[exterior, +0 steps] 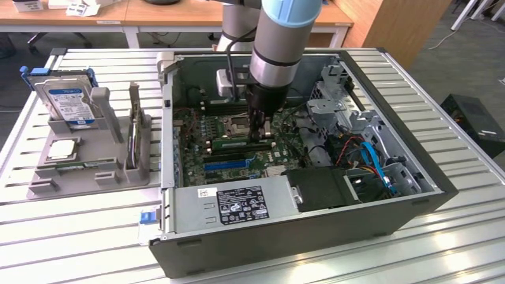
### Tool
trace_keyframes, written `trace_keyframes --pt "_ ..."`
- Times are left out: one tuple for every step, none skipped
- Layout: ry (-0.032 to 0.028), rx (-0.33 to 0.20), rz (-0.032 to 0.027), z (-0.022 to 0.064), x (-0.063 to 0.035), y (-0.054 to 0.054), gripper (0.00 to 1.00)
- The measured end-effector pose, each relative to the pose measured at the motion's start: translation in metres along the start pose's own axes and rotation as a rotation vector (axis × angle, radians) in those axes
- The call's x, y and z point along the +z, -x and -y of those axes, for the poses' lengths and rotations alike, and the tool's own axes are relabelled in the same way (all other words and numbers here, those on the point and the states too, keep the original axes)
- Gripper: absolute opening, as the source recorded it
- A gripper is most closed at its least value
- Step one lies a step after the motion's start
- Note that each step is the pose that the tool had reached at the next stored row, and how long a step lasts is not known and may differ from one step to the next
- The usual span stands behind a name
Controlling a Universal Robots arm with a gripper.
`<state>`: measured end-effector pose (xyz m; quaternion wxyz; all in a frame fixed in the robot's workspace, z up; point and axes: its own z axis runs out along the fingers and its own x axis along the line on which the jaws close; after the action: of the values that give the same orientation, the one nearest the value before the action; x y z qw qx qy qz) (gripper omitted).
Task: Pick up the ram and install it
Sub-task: 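Insert the ram into the slot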
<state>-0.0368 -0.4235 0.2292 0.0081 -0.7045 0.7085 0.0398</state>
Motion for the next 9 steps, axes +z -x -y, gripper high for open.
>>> trace_keyframes --pt "0.0001 0.0 -0.0001 -0.0001 -0.0006 0.0 0.12" --pt "0.0001 0.0 -0.0001 -0.0001 -0.0012 0.0 0.12" --pt "0.0001 0.0 -0.0001 -0.0001 -0.0018 0.0001 0.12" --pt "0.0001 0.0 -0.0002 -0.0001 -0.0025 0.0001 0.12" --pt "0.0001 0.0 -0.0001 -0.0002 -0.0031 0.0002 0.12" --pt "0.0001 0.0 0.0001 -0.0002 -0.0033 0.0002 0.12" --pt "0.0 0.0 0.0002 -0.0002 -0.0034 0.0002 0.12" --pt "0.0 0.0 0.0005 -0.0002 -0.0035 0.0002 0.12" --pt "0.0002 -0.001 0.0005 -0.0002 -0.0036 0.0002 0.12"
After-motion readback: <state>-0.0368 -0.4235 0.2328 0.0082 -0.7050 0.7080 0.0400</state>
